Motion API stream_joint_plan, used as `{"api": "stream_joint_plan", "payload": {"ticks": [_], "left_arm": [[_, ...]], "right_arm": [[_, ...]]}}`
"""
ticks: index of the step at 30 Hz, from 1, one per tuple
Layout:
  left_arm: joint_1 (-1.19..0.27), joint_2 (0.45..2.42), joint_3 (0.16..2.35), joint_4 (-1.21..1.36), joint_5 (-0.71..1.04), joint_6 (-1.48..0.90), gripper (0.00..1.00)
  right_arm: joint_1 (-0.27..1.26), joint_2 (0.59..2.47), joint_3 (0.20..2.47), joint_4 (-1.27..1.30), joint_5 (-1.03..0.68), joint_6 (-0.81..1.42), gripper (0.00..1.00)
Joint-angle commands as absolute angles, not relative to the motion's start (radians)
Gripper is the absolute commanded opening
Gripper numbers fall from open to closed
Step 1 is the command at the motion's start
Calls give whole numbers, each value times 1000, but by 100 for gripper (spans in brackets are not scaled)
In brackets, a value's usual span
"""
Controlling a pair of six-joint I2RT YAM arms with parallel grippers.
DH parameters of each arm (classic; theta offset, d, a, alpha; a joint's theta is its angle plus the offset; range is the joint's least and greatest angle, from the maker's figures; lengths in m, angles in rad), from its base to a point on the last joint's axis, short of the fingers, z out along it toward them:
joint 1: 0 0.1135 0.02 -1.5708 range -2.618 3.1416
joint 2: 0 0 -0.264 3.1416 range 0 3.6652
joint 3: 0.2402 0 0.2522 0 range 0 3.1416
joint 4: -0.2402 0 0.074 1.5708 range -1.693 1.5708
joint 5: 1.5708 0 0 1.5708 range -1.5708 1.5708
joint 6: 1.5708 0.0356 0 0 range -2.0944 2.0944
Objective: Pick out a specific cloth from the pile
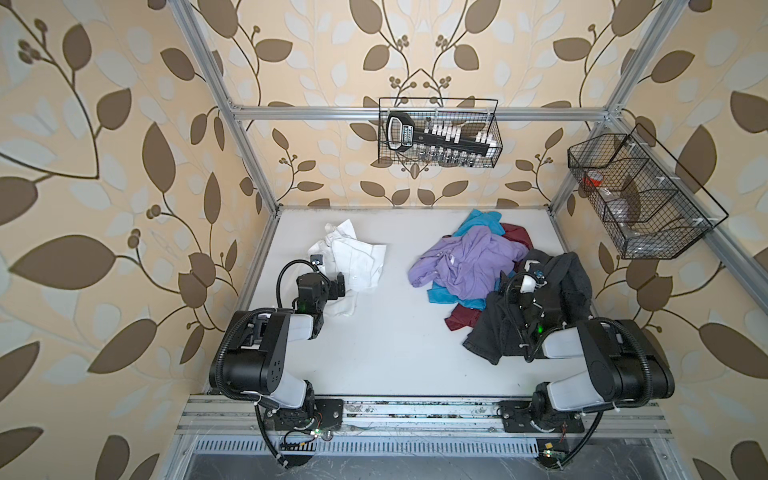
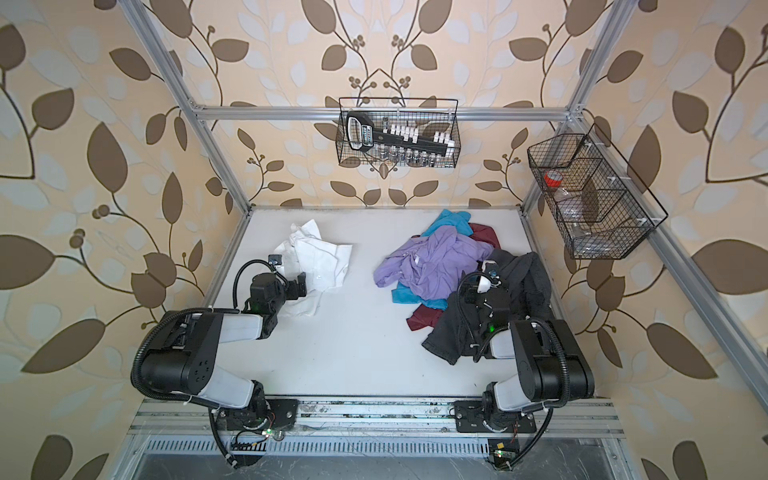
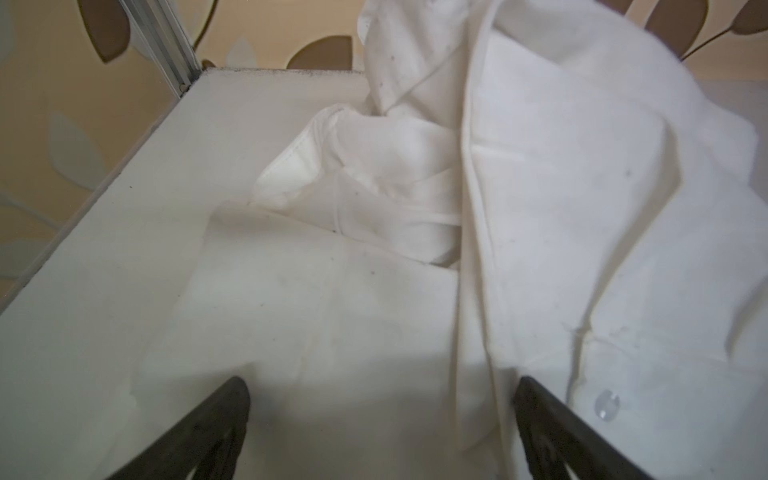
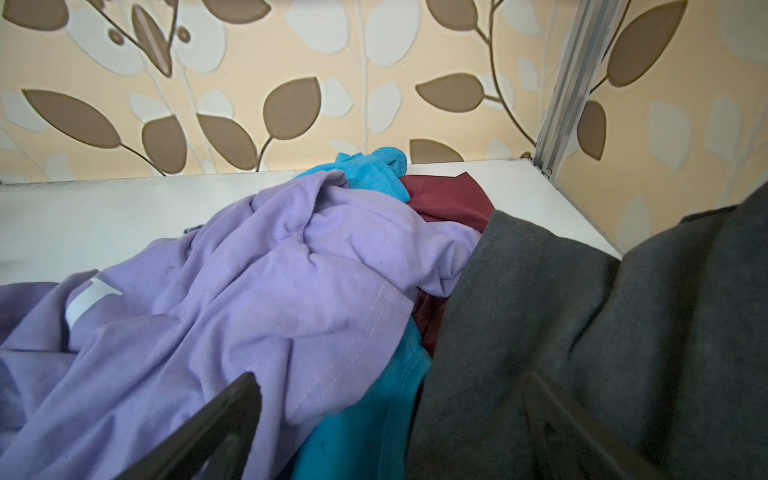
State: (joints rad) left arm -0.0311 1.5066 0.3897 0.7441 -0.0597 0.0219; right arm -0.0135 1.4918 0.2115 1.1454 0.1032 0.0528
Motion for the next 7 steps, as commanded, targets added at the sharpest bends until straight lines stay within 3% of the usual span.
{"api": "stream_joint_plan", "payload": {"ticks": [1,7], "left_arm": [[-29,1497,394,727,-34,11,99],[-28,1497,394,727,-34,10,99]], "right_arm": [[-17,1497,232,1135,87,67,99],[-17,1496,230,1135,87,67,100]]}}
